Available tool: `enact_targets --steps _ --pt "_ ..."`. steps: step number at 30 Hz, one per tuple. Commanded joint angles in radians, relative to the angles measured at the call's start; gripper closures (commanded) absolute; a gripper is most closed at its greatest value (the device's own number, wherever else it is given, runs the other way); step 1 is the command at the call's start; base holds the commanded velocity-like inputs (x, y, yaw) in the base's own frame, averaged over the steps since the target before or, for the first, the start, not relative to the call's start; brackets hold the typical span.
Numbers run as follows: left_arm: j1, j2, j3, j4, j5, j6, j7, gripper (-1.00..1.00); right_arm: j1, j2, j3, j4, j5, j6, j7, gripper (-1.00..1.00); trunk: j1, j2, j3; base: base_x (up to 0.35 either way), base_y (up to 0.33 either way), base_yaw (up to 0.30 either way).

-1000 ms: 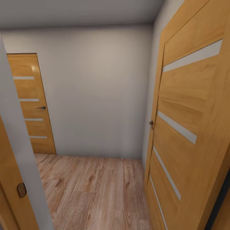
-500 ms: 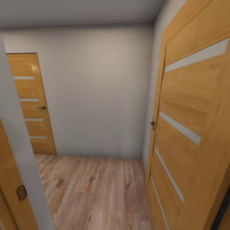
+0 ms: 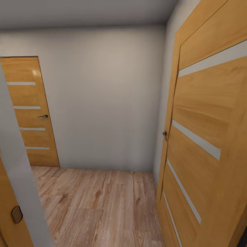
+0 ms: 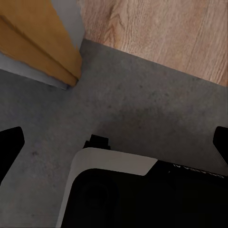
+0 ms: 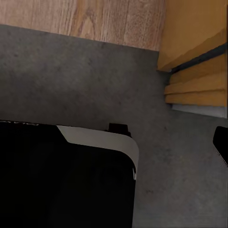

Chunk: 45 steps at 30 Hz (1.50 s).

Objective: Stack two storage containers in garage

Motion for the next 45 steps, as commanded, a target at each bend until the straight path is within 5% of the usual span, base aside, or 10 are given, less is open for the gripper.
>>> enact_targets --steps 1,45 --pt "0.0 0.001 -0.009 0.001 0.008 -0.003 0.001 -1.0 -0.001 0.0 0.009 0.003 -0.007 -0.005 0.0 -1.0 0.001 -0.001 -0.001 0.298 0.0 0.0" --pt "0.0 0.001 -0.009 0.001 0.008 -0.002 0.001 -1.0 -0.001 -0.002 0.009 0.003 -0.007 -0.005 0.0 -1.0 0.001 -0.001 -0.001 0.321 0.0 0.0"
